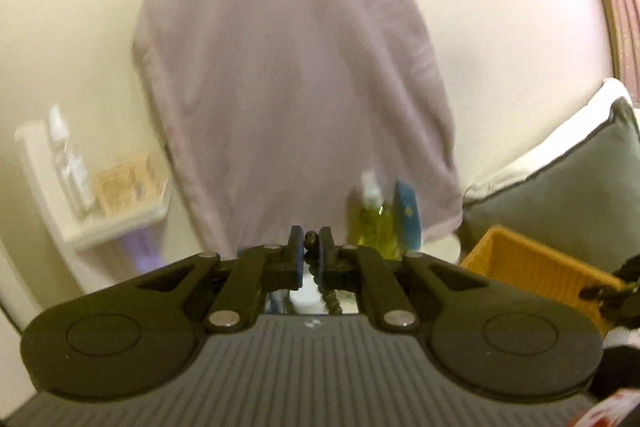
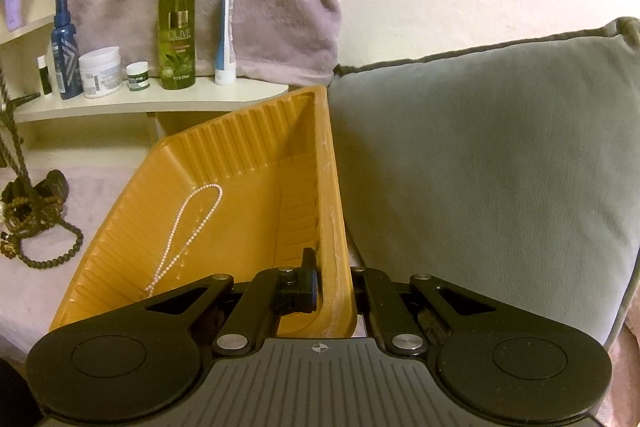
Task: Organize jewelry
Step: 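Lift the bead necklace high, lower it into the tray, release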
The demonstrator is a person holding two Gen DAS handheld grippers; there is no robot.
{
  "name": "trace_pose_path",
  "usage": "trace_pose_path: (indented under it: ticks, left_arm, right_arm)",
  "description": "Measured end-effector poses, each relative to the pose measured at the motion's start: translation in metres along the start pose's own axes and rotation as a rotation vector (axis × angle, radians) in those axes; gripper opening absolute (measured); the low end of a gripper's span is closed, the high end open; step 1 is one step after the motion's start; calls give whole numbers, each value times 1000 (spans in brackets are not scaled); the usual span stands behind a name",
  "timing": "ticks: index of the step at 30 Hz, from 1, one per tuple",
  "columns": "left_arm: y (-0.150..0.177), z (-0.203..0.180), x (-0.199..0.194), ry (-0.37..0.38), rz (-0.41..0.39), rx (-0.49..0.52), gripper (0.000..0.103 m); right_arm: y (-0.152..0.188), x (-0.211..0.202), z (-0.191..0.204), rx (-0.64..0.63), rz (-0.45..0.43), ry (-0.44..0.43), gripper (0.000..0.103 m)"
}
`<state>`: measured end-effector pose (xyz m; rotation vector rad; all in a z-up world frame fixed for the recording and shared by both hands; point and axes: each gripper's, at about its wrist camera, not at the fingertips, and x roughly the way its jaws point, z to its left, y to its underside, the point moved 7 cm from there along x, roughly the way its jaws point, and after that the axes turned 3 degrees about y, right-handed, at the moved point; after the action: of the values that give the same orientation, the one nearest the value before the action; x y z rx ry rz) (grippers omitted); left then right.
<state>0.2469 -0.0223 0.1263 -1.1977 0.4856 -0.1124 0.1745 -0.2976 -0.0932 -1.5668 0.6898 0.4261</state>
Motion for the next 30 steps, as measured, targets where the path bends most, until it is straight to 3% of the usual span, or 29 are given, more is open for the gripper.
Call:
trace_pose_path:
  ticks: [10,21,25,30]
  left_arm:
    - [-75,-19,-8,47,-134,32,6]
    - [-144,-61,-1,156,-243,61,6]
    - [-151,-80,6,200,-247,72,6]
    - [-124,-107,33,271,-156,62,6]
  right_arm:
    - [0,0,1,2,-1,2,4]
    - [0,1,0,14,-5,0,4]
    - [0,1,-1,21,-3,-5,4]
    - [0,1,-3,29,-2,-9,4]
